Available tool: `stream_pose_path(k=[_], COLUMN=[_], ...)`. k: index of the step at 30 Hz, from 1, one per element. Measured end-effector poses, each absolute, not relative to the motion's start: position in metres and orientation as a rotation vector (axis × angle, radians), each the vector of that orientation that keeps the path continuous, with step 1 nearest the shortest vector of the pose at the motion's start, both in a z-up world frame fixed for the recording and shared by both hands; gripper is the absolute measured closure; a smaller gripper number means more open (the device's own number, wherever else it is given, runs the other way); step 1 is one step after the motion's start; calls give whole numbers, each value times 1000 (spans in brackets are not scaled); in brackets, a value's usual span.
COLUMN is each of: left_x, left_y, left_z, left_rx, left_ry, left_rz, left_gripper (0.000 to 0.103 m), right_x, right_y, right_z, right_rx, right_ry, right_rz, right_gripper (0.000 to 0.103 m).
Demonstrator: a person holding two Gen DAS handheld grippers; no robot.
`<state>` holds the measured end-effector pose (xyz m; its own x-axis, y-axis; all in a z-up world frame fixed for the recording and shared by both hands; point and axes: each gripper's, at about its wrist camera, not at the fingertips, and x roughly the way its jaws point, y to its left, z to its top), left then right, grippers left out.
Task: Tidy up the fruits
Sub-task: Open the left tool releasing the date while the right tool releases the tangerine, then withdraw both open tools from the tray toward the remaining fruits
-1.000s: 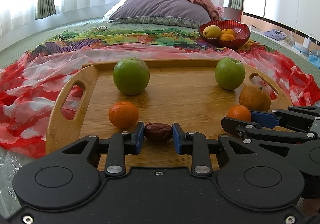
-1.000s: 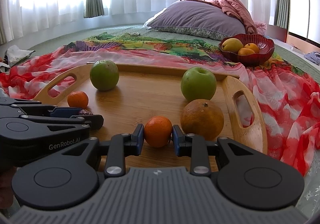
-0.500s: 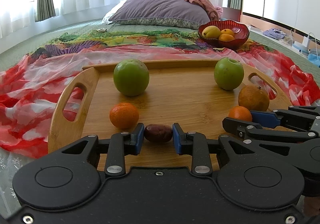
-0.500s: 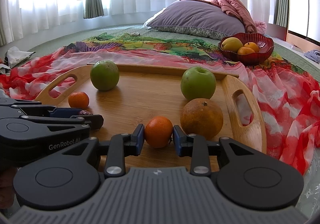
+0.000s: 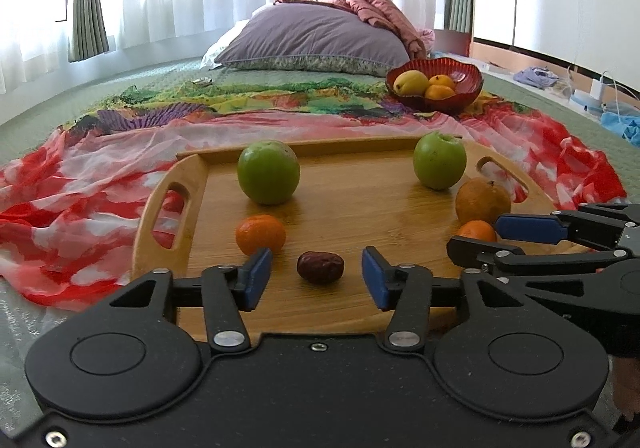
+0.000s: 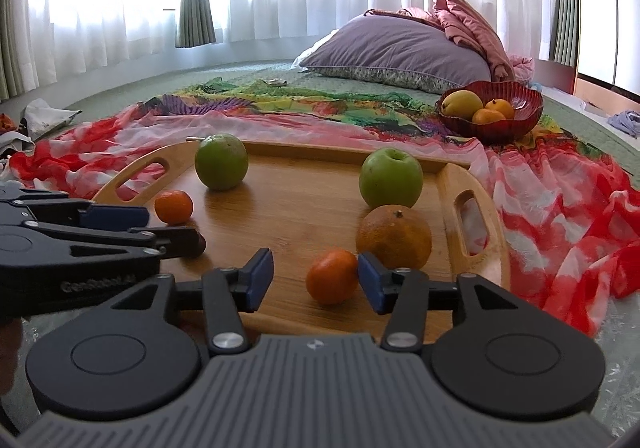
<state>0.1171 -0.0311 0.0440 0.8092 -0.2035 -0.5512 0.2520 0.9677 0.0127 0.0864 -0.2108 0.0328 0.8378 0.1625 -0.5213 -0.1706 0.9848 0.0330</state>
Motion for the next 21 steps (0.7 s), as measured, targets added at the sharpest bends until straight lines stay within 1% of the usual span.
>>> stream_pose_path(k=[5,10,15,19,21], left_x=[101,84,68,57,54], left_y=[-27,-22,-17,-13,-11], left_z=[49,52,52,50,48], left_rx=[96,99,100,109,110], left_ry=[566,558,563,570,581], left_rz=[-252,-259,-273,-275,-277], left_gripper=[46,34,29,25,25], right_x=[73,59,43,29,23], right_y=[-216,-218,-219,-220,-221], right_z=[39,44,47,47,46], right_rx=[-21,-40,-48,-40,-39], right_ry=[532,510,497,488,486], right_rz=[179,188,216,263,283], right_gripper=[34,30,25,18,16])
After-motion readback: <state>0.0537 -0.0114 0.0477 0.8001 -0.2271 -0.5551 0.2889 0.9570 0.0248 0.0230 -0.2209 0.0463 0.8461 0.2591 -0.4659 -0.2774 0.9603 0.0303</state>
